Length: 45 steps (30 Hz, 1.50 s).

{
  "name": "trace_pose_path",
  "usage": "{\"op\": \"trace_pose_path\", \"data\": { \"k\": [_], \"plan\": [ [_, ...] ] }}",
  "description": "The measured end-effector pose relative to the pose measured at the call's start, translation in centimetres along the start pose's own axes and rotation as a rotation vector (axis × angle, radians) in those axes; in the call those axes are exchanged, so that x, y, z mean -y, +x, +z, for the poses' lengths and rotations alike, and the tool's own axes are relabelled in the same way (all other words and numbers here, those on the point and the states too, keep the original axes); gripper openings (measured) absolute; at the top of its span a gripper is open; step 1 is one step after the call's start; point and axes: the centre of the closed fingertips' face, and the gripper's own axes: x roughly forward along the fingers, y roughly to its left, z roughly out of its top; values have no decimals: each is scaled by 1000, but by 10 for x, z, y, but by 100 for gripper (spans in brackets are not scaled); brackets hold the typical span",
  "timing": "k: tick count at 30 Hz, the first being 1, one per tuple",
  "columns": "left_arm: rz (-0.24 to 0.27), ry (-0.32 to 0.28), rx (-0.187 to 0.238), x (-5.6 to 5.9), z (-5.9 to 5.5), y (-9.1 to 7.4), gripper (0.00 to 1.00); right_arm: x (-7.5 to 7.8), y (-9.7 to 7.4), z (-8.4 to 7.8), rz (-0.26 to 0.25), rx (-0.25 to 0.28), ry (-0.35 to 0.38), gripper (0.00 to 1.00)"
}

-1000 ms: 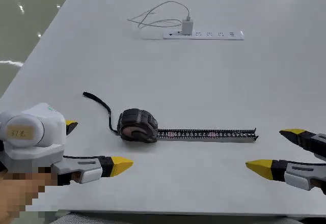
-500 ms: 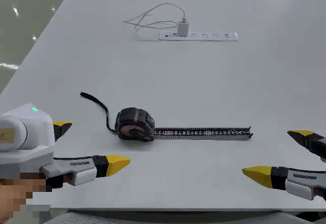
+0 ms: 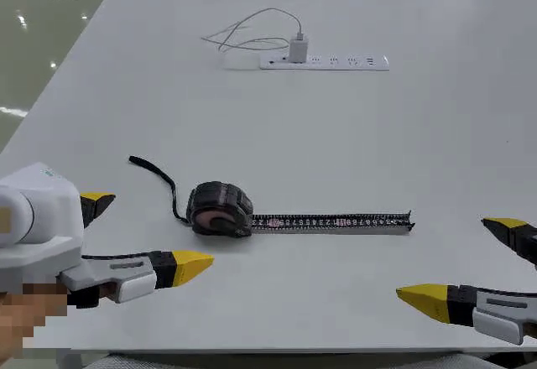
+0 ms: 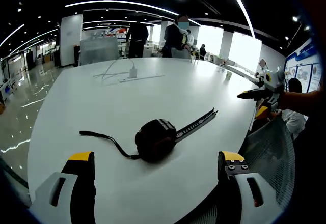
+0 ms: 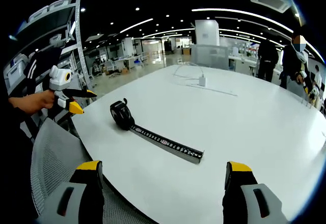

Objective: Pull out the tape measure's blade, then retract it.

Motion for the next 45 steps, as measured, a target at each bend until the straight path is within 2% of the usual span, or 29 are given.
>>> {"op": "trace_pose_path", "data": {
  "k": [19,28,33,36,45],
  "plan": [
    [16,13,-4,-1,-1,-5,99,-1,-3,-1,-4,5,-4,99],
    [16,15,-4,2,-1,-4,99,-1,-3,-2,-2,6,-1,99],
    [34,13,3,3,1,0,99,0,-2,-4,-1,6,2,99],
    [69,-1,22,0,6,5,99,1,0,-6,1,1,-2,99],
    [114,-14,26,9,16,27,99,7,7,-5,13,-4,0,99]
  ]
}}
